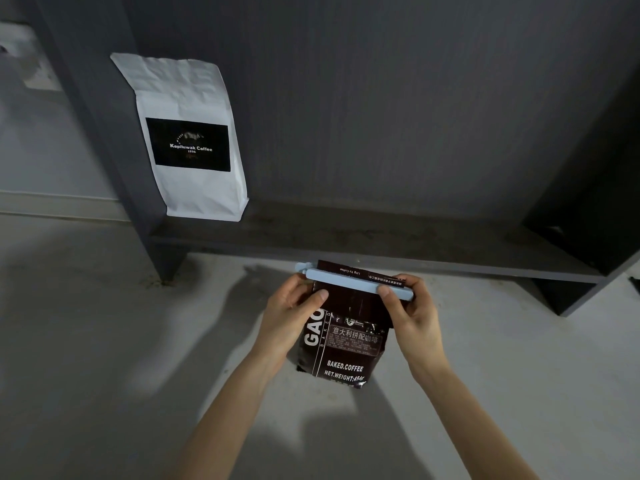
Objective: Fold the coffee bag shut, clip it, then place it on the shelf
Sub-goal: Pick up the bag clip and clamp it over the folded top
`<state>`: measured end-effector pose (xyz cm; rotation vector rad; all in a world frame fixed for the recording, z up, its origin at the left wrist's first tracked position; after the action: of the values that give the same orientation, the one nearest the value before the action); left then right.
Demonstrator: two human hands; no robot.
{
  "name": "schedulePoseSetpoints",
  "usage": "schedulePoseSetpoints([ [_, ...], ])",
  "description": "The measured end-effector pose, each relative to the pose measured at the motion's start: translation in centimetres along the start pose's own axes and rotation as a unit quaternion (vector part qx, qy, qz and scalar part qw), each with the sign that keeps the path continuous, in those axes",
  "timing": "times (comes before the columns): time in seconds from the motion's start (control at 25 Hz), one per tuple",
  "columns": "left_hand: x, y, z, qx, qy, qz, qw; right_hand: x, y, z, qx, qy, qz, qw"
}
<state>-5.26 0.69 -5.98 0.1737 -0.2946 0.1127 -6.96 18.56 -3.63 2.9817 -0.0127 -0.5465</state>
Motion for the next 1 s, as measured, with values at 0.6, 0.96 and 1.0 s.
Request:
schedulePoseSetpoints([
  [0.6,0.1,-0.1,0.2,-0.026,0.016,-0.008,1.000,-0.8,0.4,-0.9,0.051,-0.021,-0.047,0.997],
  [0.96,0.2,0.0,1.6,-0.031,0.030,-0.045,0.998,-0.3,0.3,-0.8,0.025,-0.005,-0.035,0.999],
  [1.0,0.1,-0.2,1.5,-0.010,0.024,-0.039,0.999,-0.2,0.3,-0.7,0.024,-0.003,-0.036,0.999],
])
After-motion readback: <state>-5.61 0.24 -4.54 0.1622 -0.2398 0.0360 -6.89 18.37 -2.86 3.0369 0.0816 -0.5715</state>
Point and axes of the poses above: each hand's wrist, its own x-axis away from the middle knuckle, its own y-axis out of the palm, z = x × y, the point moved 10 cm from there along -x, towards the middle knuckle, and after that the axes turned 15 degrees about -y, right-handed, at the moved point
